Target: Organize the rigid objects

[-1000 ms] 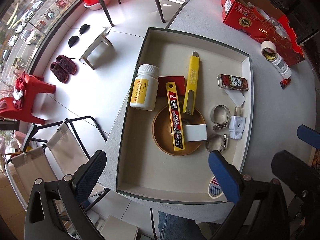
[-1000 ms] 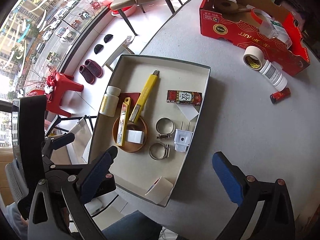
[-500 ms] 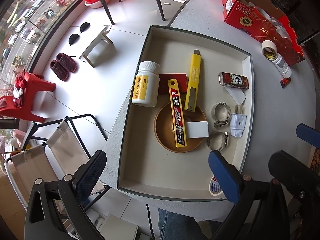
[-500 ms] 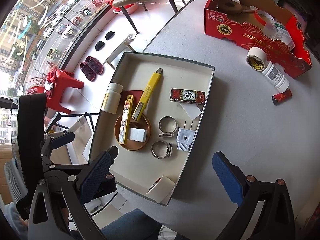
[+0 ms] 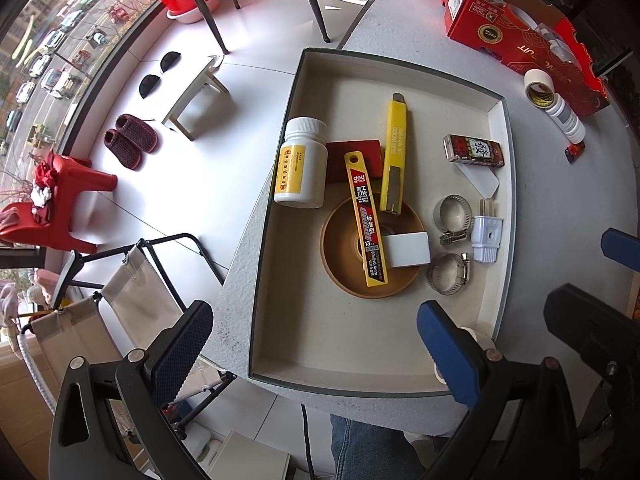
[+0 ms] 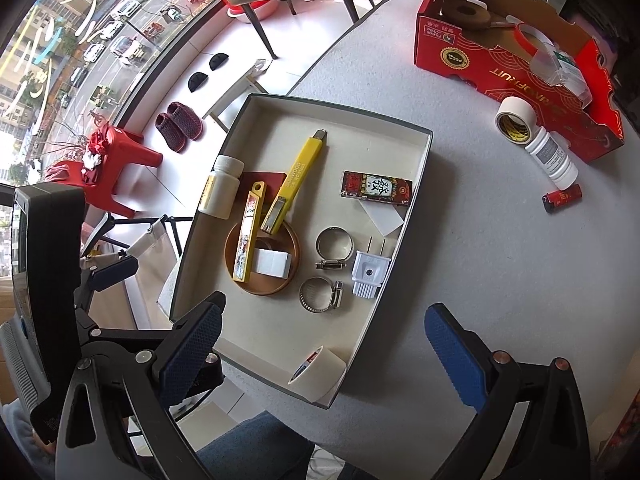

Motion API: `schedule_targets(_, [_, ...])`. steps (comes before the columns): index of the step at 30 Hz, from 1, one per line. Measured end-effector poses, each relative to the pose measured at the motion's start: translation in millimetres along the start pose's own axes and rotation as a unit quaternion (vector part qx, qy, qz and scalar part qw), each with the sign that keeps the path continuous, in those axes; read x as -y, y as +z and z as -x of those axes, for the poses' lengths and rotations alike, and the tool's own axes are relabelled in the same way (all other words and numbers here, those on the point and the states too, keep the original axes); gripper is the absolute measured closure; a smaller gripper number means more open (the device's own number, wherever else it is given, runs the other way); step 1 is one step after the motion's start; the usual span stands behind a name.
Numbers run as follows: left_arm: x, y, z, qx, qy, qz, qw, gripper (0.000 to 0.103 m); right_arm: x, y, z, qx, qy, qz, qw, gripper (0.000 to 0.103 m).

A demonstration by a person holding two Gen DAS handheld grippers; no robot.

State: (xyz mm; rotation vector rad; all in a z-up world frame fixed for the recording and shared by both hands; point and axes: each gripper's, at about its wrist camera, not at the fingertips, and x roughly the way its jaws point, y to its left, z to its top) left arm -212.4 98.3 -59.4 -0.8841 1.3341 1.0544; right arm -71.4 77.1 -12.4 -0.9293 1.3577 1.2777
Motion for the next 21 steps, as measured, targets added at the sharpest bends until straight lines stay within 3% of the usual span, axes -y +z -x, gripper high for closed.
schedule_targets(21, [-12, -2, -8, -0.012, -0.015, 0.017, 0.9997, 0.001, -4, 2, -4, -0.005, -0.004, 0.004, 1.0, 0.001])
